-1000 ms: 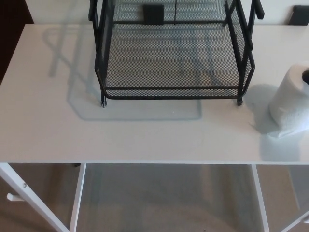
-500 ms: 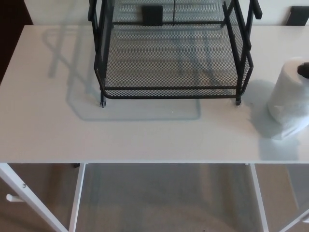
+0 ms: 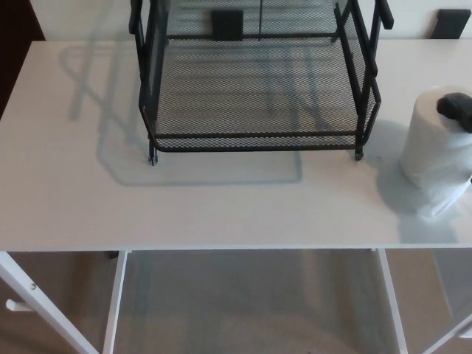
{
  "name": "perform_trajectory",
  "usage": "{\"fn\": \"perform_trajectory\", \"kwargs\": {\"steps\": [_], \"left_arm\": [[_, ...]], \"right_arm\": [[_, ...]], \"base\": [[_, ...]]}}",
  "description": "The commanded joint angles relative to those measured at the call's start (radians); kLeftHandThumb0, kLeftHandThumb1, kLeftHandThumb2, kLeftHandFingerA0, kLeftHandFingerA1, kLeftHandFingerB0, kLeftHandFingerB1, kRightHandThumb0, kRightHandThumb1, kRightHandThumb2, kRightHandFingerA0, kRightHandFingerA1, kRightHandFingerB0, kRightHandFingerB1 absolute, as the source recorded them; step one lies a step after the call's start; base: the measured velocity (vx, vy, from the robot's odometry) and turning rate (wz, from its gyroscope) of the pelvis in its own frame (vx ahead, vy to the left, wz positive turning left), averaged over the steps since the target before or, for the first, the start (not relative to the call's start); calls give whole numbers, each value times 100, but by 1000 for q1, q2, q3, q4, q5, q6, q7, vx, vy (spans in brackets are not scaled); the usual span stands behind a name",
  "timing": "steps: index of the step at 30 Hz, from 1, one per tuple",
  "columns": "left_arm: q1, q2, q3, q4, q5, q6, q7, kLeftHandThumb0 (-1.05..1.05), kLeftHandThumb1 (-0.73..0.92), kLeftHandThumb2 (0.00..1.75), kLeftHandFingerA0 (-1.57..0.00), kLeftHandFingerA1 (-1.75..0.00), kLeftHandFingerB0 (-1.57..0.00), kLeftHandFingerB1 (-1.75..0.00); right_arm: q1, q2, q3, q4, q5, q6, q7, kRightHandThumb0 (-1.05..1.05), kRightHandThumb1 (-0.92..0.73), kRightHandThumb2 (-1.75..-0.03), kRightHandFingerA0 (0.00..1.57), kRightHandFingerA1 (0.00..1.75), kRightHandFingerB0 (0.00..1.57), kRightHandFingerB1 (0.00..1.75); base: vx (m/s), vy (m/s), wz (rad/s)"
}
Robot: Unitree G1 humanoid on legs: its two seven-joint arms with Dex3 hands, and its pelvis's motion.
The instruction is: The robot walks towards a desk on which a file tray is kept in the middle and a toilet paper roll is kept on its right. The robot uses its right hand to hook on finger in the gap of the roll and grabs it, lifts it and places it on the tray.
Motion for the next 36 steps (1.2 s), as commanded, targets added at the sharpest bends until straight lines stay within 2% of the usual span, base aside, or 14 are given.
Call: {"fn": "perform_trajectory", "kwargs": {"steps": [1, 2, 4, 8, 10, 11, 12, 13, 20, 23, 24, 27, 28, 36], "left_arm": [[58, 23, 32, -41, -25, 52, 3, -72, 66, 95, -38, -69, -16, -58], [60, 23, 31, -45, -19, 58, 7, -71, 83, 65, -54, -85, -16, -56], [43, 19, 35, -33, -19, 64, 13, -71, 66, 94, -35, -68, -17, -58], [25, 18, 33, -13, -12, 44, 7, -71, 82, 64, -51, -75, -16, -57], [28, 21, 26, -14, -2, 37, 6, -74, 66, 97, -50, -73, -18, -60], [24, 22, 26, -6, -1, 36, 7, -73, 83, 65, -61, -77, -16, -58], [28, 21, 29, -12, -4, 42, 9, -73, 66, 97, -51, -75, -18, -60], [28, 21, 30, -11, -5, 44, 11, -72, 83, 64, -54, -73, -15, -58], [30, 19, 30, -3, -4, 48, 17, -72, 82, 64, -51, -70, -16, -57], [49, 21, 21, -13, 8, 23, 14, -75, 66, 100, -52, -75, -18, -60], [51, 21, 19, -16, 11, 23, 17, -75, 82, 65, -63, -81, -17, -61], [51, 19, 30, -23, -4, 47, 17, -73, 82, 64, -48, -75, -17, -57], [50, 16, 38, -19, -12, 51, 17, -74, 65, 96, -41, -70, -17, -59], [52, 21, 25, -12, 4, 25, 12, -73, 67, 98, -44, -71, -16, -58]], "right_arm": [[87, 57, 52, 13, -34, -63, 40, -33, -60, -58, 83, 154, 90, 55], [90, 59, 50, 14, -32, -64, 39, -32, -61, -58, 85, 150, 90, 54], [95, 55, 41, 22, -26, -78, 19, -30, -61, -58, 87, 149, 92, 53], [112, 30, 25, -14, -17, -87, 34, -29, -62, -58, 86, 151, 91, 53], [119, 23, 20, -25, -19, -90, 28, -30, -61, -58, 87, 148, 91, 53], [124, 19, 19, -34, -23, -89, 27, -30, -63, -59, 88, 148, 92, 54], [127, 16, 17, -37, -22, -97, 25, -28, -62, -62, 87, 150, 92, 56], [132, 10, 13, -42, -20, -103, 24, -26, -68, -60, 88, 144, 92, 60], [149, -25, -15, -63, -30, -110, 28, -33, -59, -58, 85, 153, 89, 53], [149, -45, -35, -71, -24, -115, 35, -29, -63, -63, 80, 158, 90, 65], [149, -50, -42, -73, -23, -106, 42, -31, -65, -59, 82, 154, 88, 59], [145, -66, -64, -67, -13, -107, 60, -29, -63, -59, 84, 149, 89, 62], [141, -71, -70, -70, -8, -106, 75, -31, -63, -58, 85, 147, 89, 62], [126, -78, -116, -89, 10, -115, 99, -37, -64, -59, 85, 151, 89, 57]], "base": [[0, 0, 0], [0, 0, 0], [0, 0, 0], [0, 0, 0], [0, 0, 0], [0, 0, 0], [0, 0, 0], [0, 0, 0], [0, 0, 0], [0, 0, 0], [0, 0, 0], [0, 0, 0], [0, 0, 0], [0, 0, 0]]}}
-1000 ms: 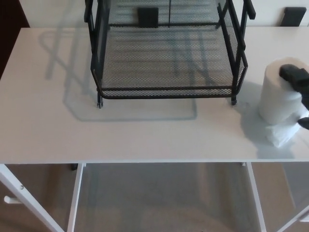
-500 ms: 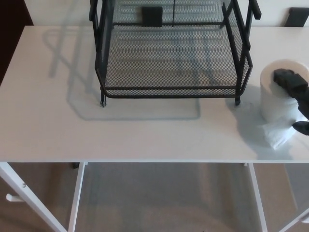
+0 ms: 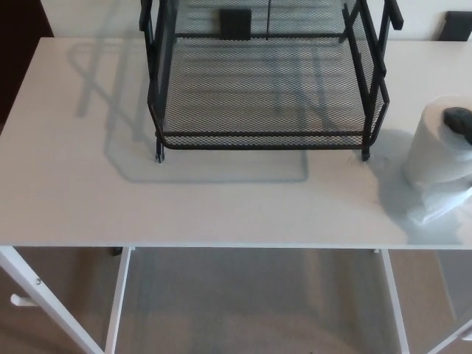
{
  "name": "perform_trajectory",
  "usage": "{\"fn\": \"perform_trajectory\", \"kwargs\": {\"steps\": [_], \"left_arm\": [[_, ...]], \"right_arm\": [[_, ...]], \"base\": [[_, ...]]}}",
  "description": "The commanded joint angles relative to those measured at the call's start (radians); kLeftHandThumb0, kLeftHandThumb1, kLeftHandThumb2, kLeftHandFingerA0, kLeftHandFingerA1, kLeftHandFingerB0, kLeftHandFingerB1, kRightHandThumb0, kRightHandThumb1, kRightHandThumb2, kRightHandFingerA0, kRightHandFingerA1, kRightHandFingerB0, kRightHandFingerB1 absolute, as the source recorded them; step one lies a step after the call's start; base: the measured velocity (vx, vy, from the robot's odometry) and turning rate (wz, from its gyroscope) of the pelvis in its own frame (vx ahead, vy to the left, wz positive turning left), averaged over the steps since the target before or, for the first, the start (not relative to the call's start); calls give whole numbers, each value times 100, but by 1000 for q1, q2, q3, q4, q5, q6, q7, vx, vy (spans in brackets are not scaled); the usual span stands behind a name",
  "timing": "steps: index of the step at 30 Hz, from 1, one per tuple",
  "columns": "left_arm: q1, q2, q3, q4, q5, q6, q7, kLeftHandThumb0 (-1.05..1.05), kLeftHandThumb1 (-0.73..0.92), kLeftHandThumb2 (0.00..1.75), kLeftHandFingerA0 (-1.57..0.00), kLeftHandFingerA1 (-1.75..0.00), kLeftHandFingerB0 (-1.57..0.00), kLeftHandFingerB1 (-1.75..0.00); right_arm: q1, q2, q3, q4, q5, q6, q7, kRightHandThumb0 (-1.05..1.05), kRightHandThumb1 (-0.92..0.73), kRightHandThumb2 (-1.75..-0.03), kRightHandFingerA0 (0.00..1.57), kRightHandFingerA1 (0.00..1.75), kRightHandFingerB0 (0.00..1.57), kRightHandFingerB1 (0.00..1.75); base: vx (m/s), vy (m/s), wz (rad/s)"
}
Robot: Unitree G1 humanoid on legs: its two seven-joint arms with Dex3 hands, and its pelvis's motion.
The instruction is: The robot walks towards a desk on which a file tray is kept in the middle and a toilet paper roll is kept on its right. The robot uses its right hand to hook on finger in the gap of the roll and grabs it, lifts it and places it on the tray.
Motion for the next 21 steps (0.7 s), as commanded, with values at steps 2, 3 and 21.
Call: {"fn": "perform_trajectory", "kwargs": {"steps": [2, 3, 21], "left_arm": [[-1, 21, -1, 2, 0, -3, 3, -74, 67, 97, -38, -69, -16, -59], [7, 21, -6, -8, 7, -11, 3, -74, 86, 65, -41, -71, -16, -60], [31, 14, 5, -4, -1, -4, 6, -73, 83, 65, -32, -66, -17, -56]], "right_arm": [[31, -3, -16, -48, 21, 16, 168, -37, -60, -61, 84, 143, 89, 53], [32, 0, -21, -57, 23, 24, 174, -37, -59, -61, 83, 146, 89, 52], [5, 2, -85, -172, 120, 50, 388, -44, -62, -59, 89, 87, 49, 36]], "base": [[0, 0, 0], [0, 0, 0], [0, 0, 0]]}}
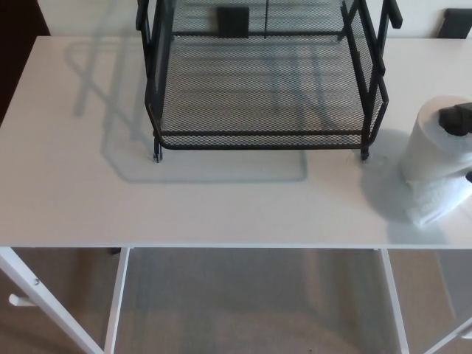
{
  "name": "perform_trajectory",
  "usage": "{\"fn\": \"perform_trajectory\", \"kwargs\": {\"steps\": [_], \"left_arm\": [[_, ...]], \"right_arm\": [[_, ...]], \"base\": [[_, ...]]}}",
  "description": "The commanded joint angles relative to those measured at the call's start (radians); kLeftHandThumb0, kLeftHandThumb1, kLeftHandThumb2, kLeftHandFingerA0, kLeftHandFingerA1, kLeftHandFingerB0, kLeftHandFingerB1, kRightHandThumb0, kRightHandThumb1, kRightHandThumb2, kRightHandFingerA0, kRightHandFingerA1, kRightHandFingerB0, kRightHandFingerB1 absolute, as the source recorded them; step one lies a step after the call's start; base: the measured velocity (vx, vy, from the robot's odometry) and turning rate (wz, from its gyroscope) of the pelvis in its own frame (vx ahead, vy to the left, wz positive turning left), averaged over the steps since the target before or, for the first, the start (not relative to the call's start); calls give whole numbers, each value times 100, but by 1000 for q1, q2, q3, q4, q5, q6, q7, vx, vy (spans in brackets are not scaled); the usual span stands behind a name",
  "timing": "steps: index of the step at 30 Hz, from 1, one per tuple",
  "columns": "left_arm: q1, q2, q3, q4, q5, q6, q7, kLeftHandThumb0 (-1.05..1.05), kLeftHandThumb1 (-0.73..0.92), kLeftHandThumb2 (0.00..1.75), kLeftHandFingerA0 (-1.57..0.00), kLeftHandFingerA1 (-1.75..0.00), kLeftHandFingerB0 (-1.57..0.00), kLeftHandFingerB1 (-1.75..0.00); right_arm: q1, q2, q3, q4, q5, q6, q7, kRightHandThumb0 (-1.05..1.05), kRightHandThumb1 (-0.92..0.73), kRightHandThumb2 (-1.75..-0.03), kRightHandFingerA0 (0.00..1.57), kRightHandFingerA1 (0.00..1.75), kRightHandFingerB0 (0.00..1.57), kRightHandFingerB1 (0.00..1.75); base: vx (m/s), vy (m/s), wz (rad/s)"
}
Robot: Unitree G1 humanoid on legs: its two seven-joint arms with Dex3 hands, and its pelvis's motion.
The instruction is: The robot walks towards a desk on which a file tray is kept in the middle and a toilet paper roll is kept on its right. The robot uses its right hand to hook on finger in the gap of the roll and grabs it, lifts it and places it on the tray.
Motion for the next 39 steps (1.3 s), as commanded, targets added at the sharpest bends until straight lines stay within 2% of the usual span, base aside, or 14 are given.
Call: {"fn": "perform_trajectory", "kwargs": {"steps": [1, 5, 6, 7, 8, 15, 19, 20, 25, 26, 27, 30, 31, 39], "left_arm": [[8, 15, 9, 20, -10, 0, 2, -71, 83, 64, -31, -66, -16, -56], [-1, 12, 12, 75, -11, -36, -5, -73, 67, 96, -32, -67, -17, -58], [-6, 11, 13, 85, -12, -38, -2, -71, 83, 65, -33, -66, -16, -55], [-13, 11, 13, 95, -11, -40, 4, -73, 65, 97, -34, -68, -16, -58], [-13, 13, 6, 96, -3, -44, 8, -72, 82, 66, -50, -76, -17, -57], [-2, 9, 7, 82, -6, -40, 15, -72, 82, 64, -42, -69, -17, -55], [0, 12, -2, 79, 4, -42, 16, -74, 66, 100, -41, -69, -17, -59], [2, 13, 2, 73, -2, -34, 12, -73, 83, 64, -41, -68, -17, -56], [6, 13, -2, 77, 3, -49, 13, -74, 66, 100, -45, -70, -16, -58], [1, 11, 0, 84, 0, -49, 14, -73, 83, 65, -39, -66, -16, -54], [2, 11, 1, 85, -1, -53, 10, -74, 66, 98, -36, -67, -17, -57], [1, 7, 10, 89, -11, -47, 12, -71, 82, 64, -38, -67, -17, -54], [-7, 8, 11, 102, -11, -48, 14, -72, 66, 96, -38, -68, -18, -58], [-25, 12, 18, 157, -14, -73, 8, -72, 66, 96, -43, -71, -17, -59]], "right_arm": [[6, -9, -10, -36, 52, 31, 211, -43, -63, -59, 87, 86, 47, 36], [-5, -24, -23, -42, 43, 38, 235, -44, -63, -59, 87, 86, 47, 36], [-5, -25, -28, -40, 45, 38, 236, -44, -62, -59, 88, 88, 46, 35], [-6, -28, -34, -42, 43, 42, 239, -44, -62, -59, 88, 87, 45, 35], [-6, -35, -39, -44, 38, 40, 244, -50, -49, -82, 87, 90, 36, 49], [-31, -74, -46, -53, -22, 62, 284, -46, -62, -59, 83, 94, 34, 31], [-35, -94, -49, -75, -46, 87, 306, -53, -49, -78, 81, 94, 25, 43], [-38, -99, -57, -81, -46, 97, 315, -47, -62, -59, 77, 103, 33, 31], [-48, -98, -72, -84, -49, 94, 319, -48, -59, -58, 83, 103, 33, 31], [-47, -98, -79, -99, -40, 86, 329, -49, -59, -58, 86, 95, 34, 31], [-48, -95, -82, -102, -35, 87, 338, -48, -60, -58, 86, 90, 34, 31], [-49, -88, -97, -124, -7, 65, 362, -48, -61, -59, 89, 84, 34, 31], [-49, -85, -102, -138, -6, 67, 367, -55, -48, -80, 86, 86, 26, 44], [-97, -67, -121, -140, 14, 75, 410, -55, -48, -79, 88, 82, 26, 44]], "base": [[0, 0, 0], [0, 0, 0], [0, 0, 0], [0, 0, 0], [0, 0, 0], [0, 0, 0], [0, 0, 0], [0, 0, 0], [0, 0, 0], [0, 0, 0], [0, 0, 0], [0, 0, 0], [0, 0, 0], [0, 0, 0]]}}
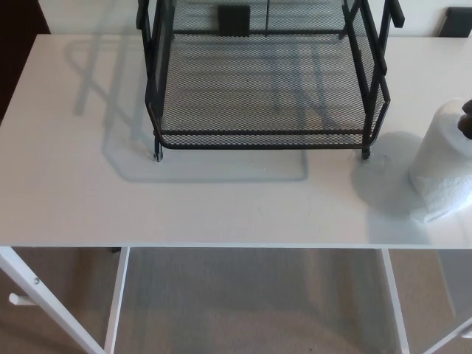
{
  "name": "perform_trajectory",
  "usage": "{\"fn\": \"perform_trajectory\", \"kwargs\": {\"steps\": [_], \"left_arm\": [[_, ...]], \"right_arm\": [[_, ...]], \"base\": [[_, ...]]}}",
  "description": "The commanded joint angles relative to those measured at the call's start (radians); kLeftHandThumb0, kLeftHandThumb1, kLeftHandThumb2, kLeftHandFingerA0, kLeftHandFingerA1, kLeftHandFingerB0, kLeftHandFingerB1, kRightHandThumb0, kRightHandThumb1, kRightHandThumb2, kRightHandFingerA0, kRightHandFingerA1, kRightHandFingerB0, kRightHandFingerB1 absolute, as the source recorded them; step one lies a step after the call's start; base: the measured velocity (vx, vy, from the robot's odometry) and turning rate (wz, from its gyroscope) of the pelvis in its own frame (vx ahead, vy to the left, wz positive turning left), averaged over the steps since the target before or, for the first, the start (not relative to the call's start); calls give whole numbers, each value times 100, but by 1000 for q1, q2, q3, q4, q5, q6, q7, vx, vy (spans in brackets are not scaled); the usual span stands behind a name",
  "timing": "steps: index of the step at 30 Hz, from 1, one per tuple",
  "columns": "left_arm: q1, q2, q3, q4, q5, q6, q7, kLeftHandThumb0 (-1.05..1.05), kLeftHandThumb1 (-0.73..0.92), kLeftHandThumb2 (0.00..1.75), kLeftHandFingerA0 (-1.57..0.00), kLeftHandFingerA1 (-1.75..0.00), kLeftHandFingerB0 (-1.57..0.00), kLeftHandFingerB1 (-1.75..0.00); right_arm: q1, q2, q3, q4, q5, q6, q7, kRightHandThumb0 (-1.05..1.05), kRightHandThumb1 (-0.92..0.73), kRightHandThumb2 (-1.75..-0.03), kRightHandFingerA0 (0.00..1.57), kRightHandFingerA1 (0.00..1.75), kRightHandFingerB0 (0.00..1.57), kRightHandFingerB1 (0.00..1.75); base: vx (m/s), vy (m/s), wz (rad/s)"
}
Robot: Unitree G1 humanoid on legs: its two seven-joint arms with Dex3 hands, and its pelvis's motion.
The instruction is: The robot walks towards a desk on which a file tray is kept in the middle and a toilet paper roll is kept on its right. The robot uses its right hand to hook on finger in the gap of the roll and grabs it, lifts it and places it on the tray.
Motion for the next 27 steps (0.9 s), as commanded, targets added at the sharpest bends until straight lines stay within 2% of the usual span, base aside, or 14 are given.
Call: {"fn": "perform_trajectory", "kwargs": {"steps": [1, 2, 9, 10, 11, 14, 15, 17, 18, 19, 20, 21, 24, 27], "left_arm": [[-3, 12, 11, 15, -15, -48, 1, -72, 66, 96, -43, -71, -17, -59], [2, 12, 6, 6, -11, -50, -3, -72, 67, 97, -40, -70, -17, -58], [9, 9, 2, 8, -3, -74, 6, -73, 66, 96, -39, -70, -18, -59], [10, 9, 0, 8, 0, -74, 14, -72, 82, 65, -44, -72, -18, -56], [8, 8, 11, 9, -14, -65, 4, -73, 65, 97, -46, -74, -18, -59], [1, 8, 14, 12, -14, -47, 21, -73, 64, 98, -44, -71, -18, -58], [7, 11, 10, 5, -10, -57, 15, -71, 84, 65, -48, -74, -19, -56], [10, 13, 11, -9, -13, -45, 8, -70, 83, 64, -43, -72, -18, -55], [8, 12, 13, -5, -14, -47, 12, -71, 81, 64, -57, -74, -18, -56], [7, 15, 14, -7, -14, -40, 15, -71, 83, 65, -59, -75, -18, -57], [9, 15, 14, -7, -13, -45, 15, -72, 81, 65, -62, -81, -18, -58], [10, 15, 14, -3, -12, -54, 15, -73, 65, 96, -49, -73, -19, -60], [10, 15, 18, 1, -17, -55, 6, -73, 66, 95, -38, -69, -18, -59], [20, 16, 3, -13, 0, -58, 15, -72, 66, 99, -40, -69, -18, -59]], "right_arm": [[-36, 15, -30, 13, 39, 8, 39, -55, -48, -79, 88, 82, 26, 44], [-38, 14, -36, 16, 41, -1, 34, -49, -61, -59, 91, 76, 33, 31], [-39, 6, -40, 13, 32, -9, 32, -49, -61, -60, 90, 73, 34, 32], [-36, 9, -43, 14, 37, -6, 35, -48, -61, -59, 91, 75, 35, 32], [-36, 11, -42, 15, 41, 3, 48, -48, -62, -60, 89, 77, 34, 32], [-29, 5, -39, 5, 31, 11, 59, -49, -63, -60, 87, 74, 34, 32], [-26, 4, -41, -4, 32, 12, 61, -48, -63, -60, 88, 75, 34, 32], [-15, -5, -47, -11, 33, 2, 57, -51, -63, -61, 88, 75, 35, 32], [-4, -9, -54, -18, 38, 2, 59, -50, -63, -60, 87, 76, 36, 32], [1, -9, -57, -17, 41, -2, 55, -53, -44, -82, 82, 78, 26, 47], [6, -9, -61, -22, 41, -2, 55, -48, -62, -59, 88, 73, 36, 32], [17, -13, -65, -37, 42, 1, 62, -51, -44, -83, 81, 78, 26, 47], [53, -20, -82, -66, 44, -5, 62, -54, -45, -82, 83, 78, 29, 47], [92, -18, -99, -84, 50, -3, 55, -46, -61, -60, 89, 74, 38, 33]], "base": [[0, 0, 0], [0, 0, 0], [0, 0, 0], [0, 0, 0], [0, 0, 0], [0, 0, 0], [0, 0, 0], [0, 0, 0], [0, 0, 0], [0, 0, 0], [0, 0, 0], [0, 0, 0], [0, 0, 0], [0, 0, 0]]}}
